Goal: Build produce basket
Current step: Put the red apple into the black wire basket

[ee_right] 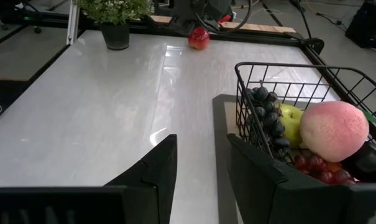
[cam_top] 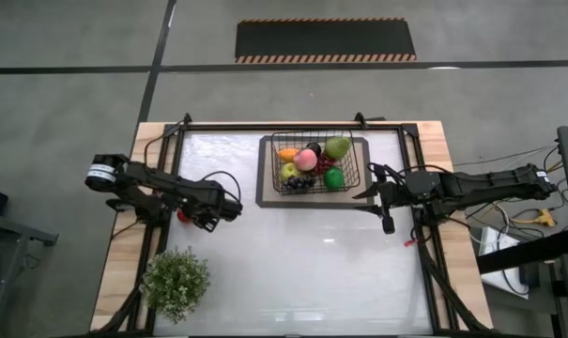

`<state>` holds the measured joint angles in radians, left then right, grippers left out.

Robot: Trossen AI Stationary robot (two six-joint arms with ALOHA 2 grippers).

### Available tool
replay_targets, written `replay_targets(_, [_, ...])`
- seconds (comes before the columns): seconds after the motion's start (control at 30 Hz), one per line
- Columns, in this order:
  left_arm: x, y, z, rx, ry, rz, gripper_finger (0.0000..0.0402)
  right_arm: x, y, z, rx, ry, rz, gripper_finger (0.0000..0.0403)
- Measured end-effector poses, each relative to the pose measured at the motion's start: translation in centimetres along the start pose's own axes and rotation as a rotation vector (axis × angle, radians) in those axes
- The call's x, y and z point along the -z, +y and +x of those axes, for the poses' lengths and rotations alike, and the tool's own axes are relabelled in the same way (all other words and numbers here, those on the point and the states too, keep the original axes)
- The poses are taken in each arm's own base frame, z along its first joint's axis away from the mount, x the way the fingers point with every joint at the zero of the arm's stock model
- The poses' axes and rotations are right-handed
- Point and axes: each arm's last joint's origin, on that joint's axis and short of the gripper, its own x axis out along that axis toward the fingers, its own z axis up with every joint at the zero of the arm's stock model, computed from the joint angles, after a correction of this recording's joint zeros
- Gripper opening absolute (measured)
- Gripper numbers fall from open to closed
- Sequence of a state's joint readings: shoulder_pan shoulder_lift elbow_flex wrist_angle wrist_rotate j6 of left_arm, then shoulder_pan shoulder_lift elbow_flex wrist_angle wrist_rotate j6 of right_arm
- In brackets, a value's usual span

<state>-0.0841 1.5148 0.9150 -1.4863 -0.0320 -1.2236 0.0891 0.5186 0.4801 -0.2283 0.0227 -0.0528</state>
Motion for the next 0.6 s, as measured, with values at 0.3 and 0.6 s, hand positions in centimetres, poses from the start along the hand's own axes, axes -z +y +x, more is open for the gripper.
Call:
replay_targets(0.3, [-0.1,-0.3,0.5,0.050,-0.018,0.032,0.0270,0.0,0.0,0.0,0.000,0.000,0.000,0.0123])
replay_targets(0.6, [-0.2,-0.6,1.5,0.063,-0.040,0.053,0.0270,0.0,0.0,0.0,0.000,0.000,0.000,0.0123])
